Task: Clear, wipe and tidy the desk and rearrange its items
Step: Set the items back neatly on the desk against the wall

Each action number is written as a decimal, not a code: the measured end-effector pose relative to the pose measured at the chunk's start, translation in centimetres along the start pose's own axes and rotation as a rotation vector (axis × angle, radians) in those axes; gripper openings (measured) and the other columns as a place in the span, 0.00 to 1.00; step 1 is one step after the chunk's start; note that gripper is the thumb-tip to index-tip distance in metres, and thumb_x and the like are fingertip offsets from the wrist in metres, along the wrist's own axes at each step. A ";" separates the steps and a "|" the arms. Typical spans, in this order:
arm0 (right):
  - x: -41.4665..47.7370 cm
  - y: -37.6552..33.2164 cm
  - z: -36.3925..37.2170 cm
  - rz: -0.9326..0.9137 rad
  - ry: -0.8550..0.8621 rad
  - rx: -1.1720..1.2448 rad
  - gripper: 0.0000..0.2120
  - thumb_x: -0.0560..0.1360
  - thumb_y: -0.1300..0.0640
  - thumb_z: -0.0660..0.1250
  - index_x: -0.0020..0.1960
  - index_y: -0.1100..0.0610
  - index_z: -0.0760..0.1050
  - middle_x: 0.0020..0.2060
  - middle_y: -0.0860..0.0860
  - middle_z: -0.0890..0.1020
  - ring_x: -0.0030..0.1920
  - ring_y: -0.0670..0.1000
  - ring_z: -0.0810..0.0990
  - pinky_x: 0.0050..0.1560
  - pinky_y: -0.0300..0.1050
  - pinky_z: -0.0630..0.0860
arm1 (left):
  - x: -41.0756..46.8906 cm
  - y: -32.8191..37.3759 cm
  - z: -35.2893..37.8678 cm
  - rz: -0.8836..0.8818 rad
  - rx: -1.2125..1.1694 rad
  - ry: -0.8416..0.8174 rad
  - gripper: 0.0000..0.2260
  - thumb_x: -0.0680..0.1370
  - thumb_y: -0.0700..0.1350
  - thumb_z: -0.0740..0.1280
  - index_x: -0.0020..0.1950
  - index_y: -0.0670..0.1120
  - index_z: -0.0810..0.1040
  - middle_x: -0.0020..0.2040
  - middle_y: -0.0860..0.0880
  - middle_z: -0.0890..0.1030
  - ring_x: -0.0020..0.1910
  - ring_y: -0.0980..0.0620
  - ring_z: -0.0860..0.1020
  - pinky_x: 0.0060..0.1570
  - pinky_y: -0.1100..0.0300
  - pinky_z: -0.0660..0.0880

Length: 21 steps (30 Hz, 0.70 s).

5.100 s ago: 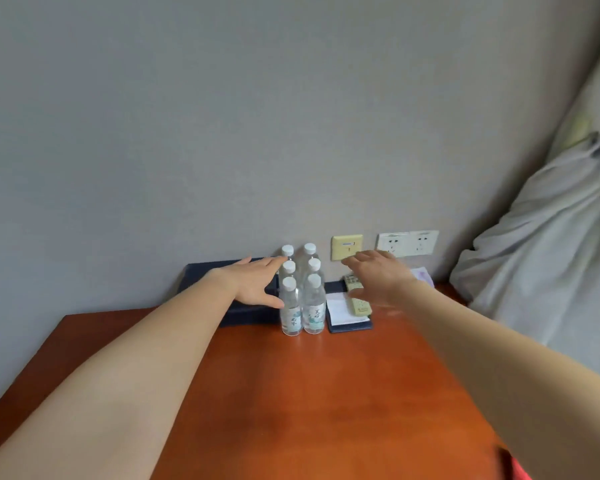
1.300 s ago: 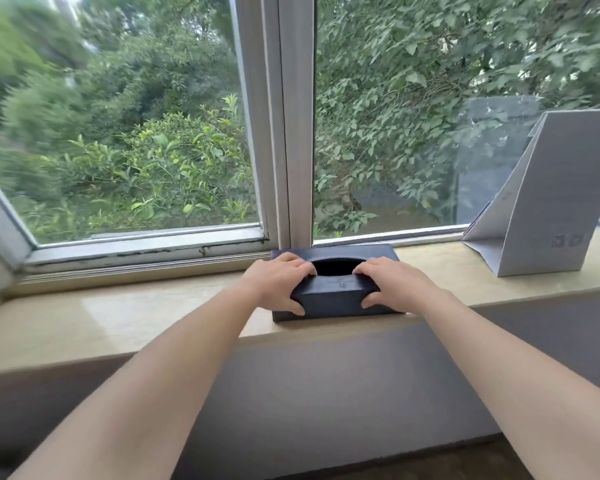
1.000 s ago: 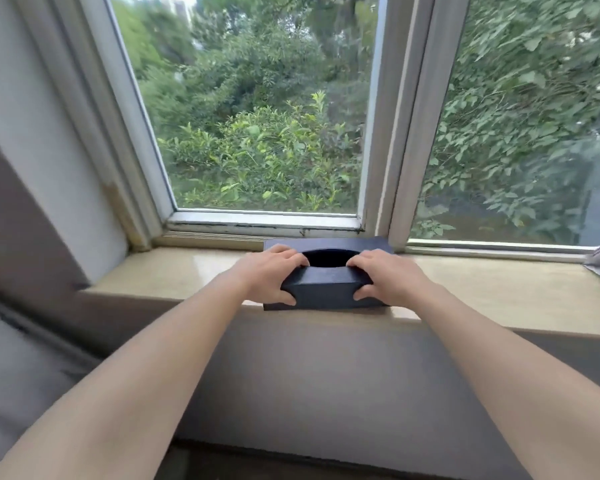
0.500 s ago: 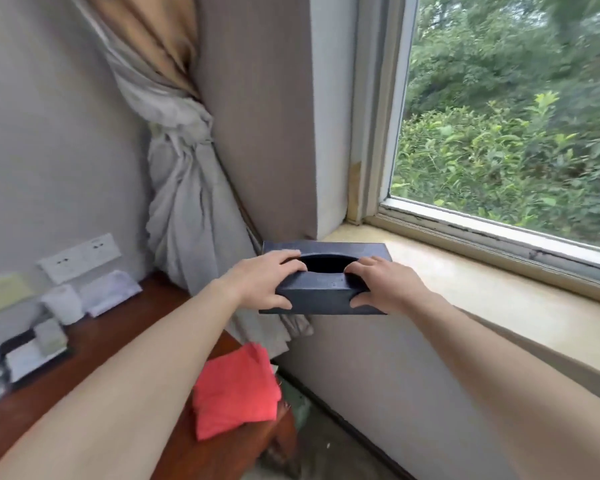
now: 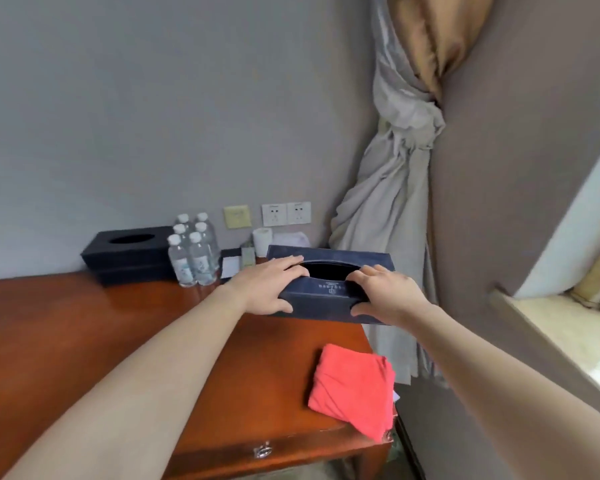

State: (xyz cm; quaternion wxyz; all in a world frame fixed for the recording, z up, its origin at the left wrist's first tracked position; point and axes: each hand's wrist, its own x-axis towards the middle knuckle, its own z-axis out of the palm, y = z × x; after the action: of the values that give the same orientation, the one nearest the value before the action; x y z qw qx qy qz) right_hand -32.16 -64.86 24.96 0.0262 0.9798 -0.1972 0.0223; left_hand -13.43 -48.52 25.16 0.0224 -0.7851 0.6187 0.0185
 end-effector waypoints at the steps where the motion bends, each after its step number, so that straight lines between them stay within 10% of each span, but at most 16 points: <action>1: 1.1 -0.8 0.0 -0.037 0.001 0.006 0.30 0.74 0.42 0.68 0.73 0.47 0.64 0.66 0.47 0.72 0.68 0.51 0.68 0.60 0.48 0.70 | -0.8 -0.9 0.0 -0.045 -0.008 0.000 0.33 0.77 0.53 0.70 0.78 0.56 0.59 0.81 0.56 0.49 0.79 0.49 0.55 0.69 0.47 0.68; 21: 19.8 -22.4 2.2 -0.568 -0.023 0.024 0.29 0.77 0.44 0.65 0.74 0.52 0.62 0.66 0.50 0.71 0.67 0.53 0.67 0.61 0.52 0.69 | -15.8 -21.2 2.7 -0.560 -0.067 -0.053 0.32 0.78 0.50 0.71 0.77 0.59 0.58 0.81 0.59 0.47 0.79 0.46 0.54 0.67 0.49 0.71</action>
State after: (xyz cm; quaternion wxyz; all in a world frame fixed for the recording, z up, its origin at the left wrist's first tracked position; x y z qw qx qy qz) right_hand -5.16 -52.04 22.87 0.0176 0.9962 0.0855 0.0051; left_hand 3.50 -28.12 23.66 0.0168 -0.9250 0.3759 0.0526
